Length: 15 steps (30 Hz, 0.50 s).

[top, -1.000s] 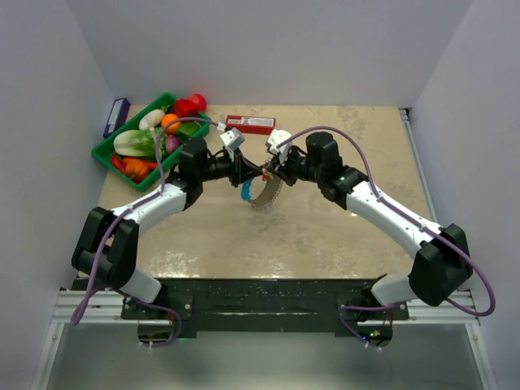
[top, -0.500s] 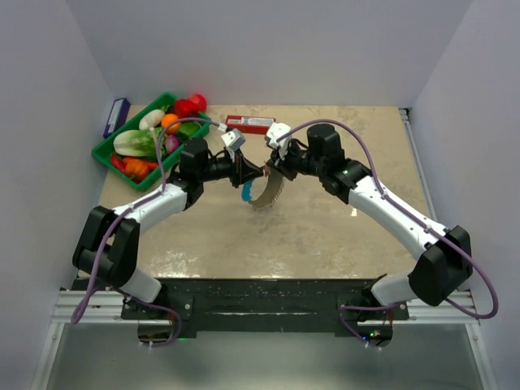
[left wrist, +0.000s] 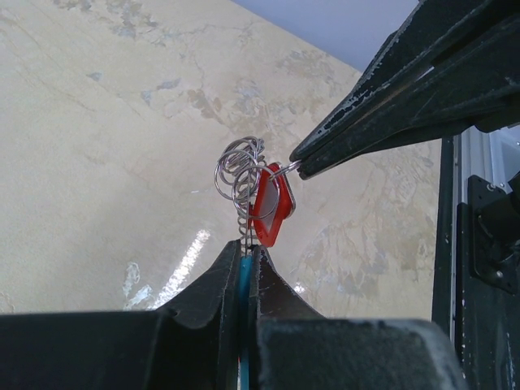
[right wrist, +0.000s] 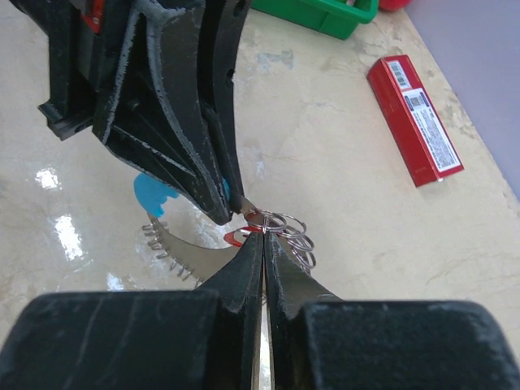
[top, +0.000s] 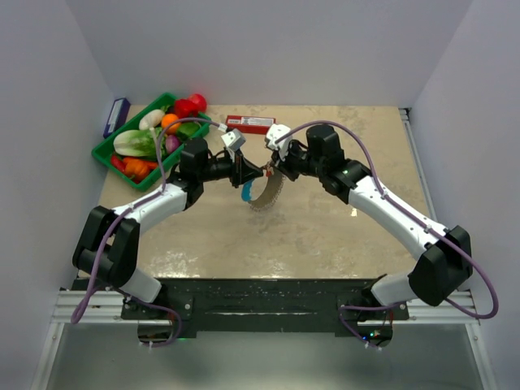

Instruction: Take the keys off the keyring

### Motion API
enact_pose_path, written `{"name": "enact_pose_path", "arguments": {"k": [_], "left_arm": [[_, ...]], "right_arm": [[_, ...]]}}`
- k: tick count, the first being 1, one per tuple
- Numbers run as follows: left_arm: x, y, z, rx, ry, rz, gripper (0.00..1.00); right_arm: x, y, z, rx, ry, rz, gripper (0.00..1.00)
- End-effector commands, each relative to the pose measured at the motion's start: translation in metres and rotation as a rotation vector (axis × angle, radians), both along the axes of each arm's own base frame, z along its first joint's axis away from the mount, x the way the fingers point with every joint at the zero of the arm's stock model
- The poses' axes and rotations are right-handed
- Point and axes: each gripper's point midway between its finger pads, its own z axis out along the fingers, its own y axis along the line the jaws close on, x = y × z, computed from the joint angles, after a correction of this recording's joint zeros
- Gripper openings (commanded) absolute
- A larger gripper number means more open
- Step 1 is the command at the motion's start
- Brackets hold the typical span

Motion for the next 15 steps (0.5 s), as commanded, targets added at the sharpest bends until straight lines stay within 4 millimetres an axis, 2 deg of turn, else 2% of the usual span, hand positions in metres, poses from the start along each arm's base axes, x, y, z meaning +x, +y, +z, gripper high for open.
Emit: {"name": "enact_pose_path", "arguments": {"k": [1, 8, 15], "left_arm": [[0.001, -0.001, 0.029, -0.027, -0.102, -0.018, 0.00], [0.001, 0.000, 0.031, -0.021, -0.112, -0.017, 0.00], [0.000, 0.001, 0.035, -0.020, -0.128, -0.019, 0.00]], "right_arm": [[0.013, -0.005, 0.006, -0.004, -0.037, -0.067, 0.05], [0.014, -0.004, -0.009, -0.053, 0.031, -0.072, 0.09], [0.014, -0.005, -0.011, -0.065, 0.044, -0.071, 0.23]]}}
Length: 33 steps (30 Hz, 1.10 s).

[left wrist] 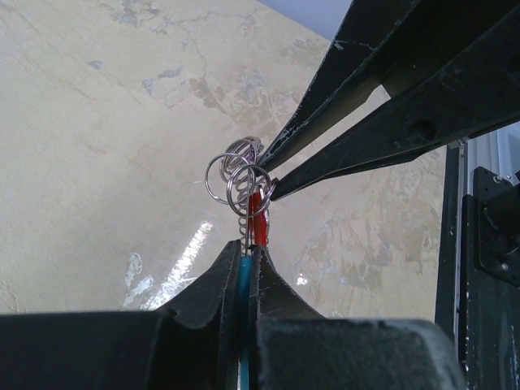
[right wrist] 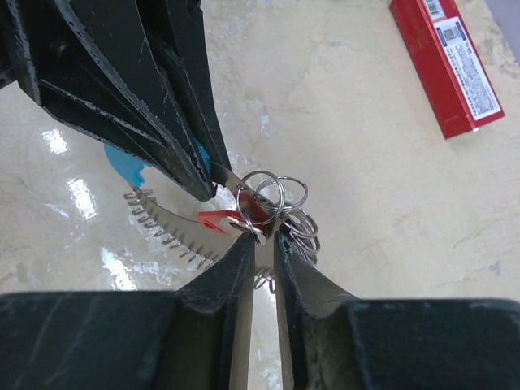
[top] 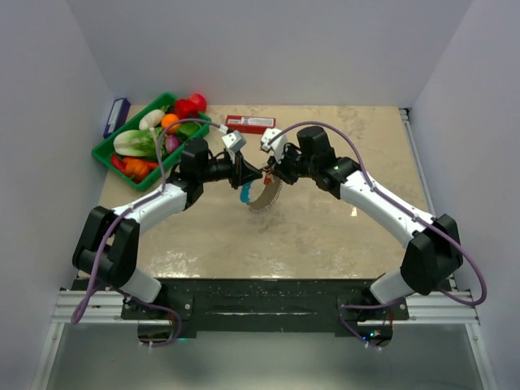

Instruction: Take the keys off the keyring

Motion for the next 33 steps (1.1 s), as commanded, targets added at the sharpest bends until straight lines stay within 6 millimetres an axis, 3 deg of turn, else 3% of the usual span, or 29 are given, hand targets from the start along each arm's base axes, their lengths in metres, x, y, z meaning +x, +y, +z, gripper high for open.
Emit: {"name": "enact_pose_path", "arguments": {"k": [1, 9, 15, 23, 27, 33], "left_arm": [[0.001, -0.002, 0.042, -0.045, -0.131, -0.018, 0.00], [0.002, -0.002, 0.041, -0.040, -0.128, -0.018, 0.00], [0.002, -0.002, 0.041, -0.038, -0.127, -0.018, 0.00], [0.002, 0.000, 0.043, -0.020, -0.154, -0.020, 0.00], [0.003, 0.003, 0.047, -0.009, -0.184, -0.006, 0.00], [0.006, 0.005, 0.047, 0.001, -0.199, 0.018, 0.00]], "right_arm": [[0.003, 0.001, 0.032, 0.033, -0.062, -0.007, 0.25], [-0.006, -0.005, 0.058, 0.049, -0.098, 0.032, 0.35], [-0.006, 0.001, 0.084, 0.115, -0.090, 0.082, 0.37], [0.008, 0.029, 0.071, 0.125, 0.089, 0.114, 0.35], [-0.007, 0.038, 0.061, 0.157, 0.260, 0.150, 0.32], [-0.012, 0.018, 0.060, 0.243, 0.417, 0.143, 0.31]]}}
